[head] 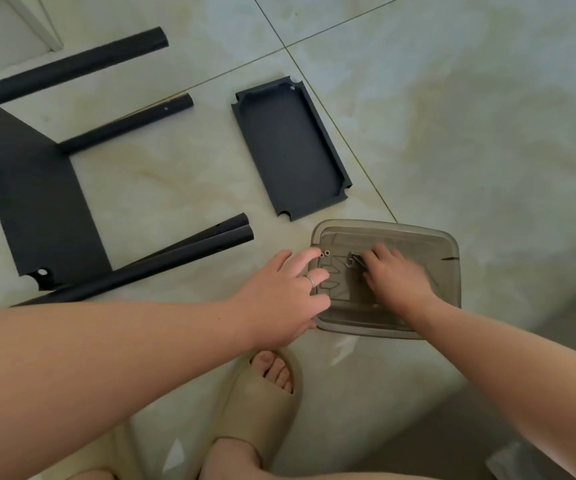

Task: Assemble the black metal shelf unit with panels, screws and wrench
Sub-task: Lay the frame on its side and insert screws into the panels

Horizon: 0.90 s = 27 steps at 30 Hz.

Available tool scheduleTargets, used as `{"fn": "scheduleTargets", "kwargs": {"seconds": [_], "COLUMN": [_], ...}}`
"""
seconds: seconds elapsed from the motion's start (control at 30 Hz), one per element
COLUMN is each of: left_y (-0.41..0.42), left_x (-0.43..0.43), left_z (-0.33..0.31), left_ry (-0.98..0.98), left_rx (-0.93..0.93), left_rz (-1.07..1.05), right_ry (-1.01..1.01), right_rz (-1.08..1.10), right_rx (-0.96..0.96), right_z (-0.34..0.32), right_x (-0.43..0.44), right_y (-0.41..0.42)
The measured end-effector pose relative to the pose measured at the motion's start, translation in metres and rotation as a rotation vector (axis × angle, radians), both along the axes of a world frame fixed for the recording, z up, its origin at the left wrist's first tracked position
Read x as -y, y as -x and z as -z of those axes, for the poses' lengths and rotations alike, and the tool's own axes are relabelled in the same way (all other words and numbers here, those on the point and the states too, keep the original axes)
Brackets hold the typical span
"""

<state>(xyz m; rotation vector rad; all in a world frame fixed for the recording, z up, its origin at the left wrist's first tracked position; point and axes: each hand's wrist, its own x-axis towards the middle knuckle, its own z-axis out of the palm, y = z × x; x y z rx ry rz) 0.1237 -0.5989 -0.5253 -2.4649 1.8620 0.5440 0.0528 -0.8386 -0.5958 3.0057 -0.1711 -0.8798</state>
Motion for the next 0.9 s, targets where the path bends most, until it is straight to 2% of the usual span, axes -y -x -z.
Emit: {"fn": "scheduleTargets", "kwargs": {"seconds": [0.23,0.37,0.5,0.63,0.73,0.8,0.9], "left_y": [0.002,0.004,-0.003,-0.022,-0.037,-0.043,-0.049], "left_x": [-0.001,0.000,-0.010,-0.047,-0.093,-0.130,-0.191], "left_z": [-0.001,-0.005,-0.026,-0.062,-0.090,-0.106,-0.124], "left_ry": [0.026,-0.051,-0.167,-0.240,-0.279,-0.283,-0.279], "left_rx": [0.001,-0.026,-0.065,-0.062,-0.055,-0.062,-0.081], "left_rz": [-0.019,-0.015,-0.058,-0.258,-0.473,-0.608,-0.809], "right_ry": [-0.030,-0.039,-0.187,-0.449,-0.585,-0.621,-0.571], "right_rz": [0.018,0.072,0.227,0.283,0.218,0.124,-0.005], "right_rx": [0.047,0.005,0.156,0.326,0.366,0.359,0.282], "right_z": [0.009,-0.005,-0.040,-0.082,-0.112,-0.132,-0.159], "right_x": [0.000,-0.002,-0.012,-0.043,-0.083,-0.118,-0.173], "right_y": [-0.004,-0.006,-0.002,-0.009,-0.028,-0.043,-0.063]}}
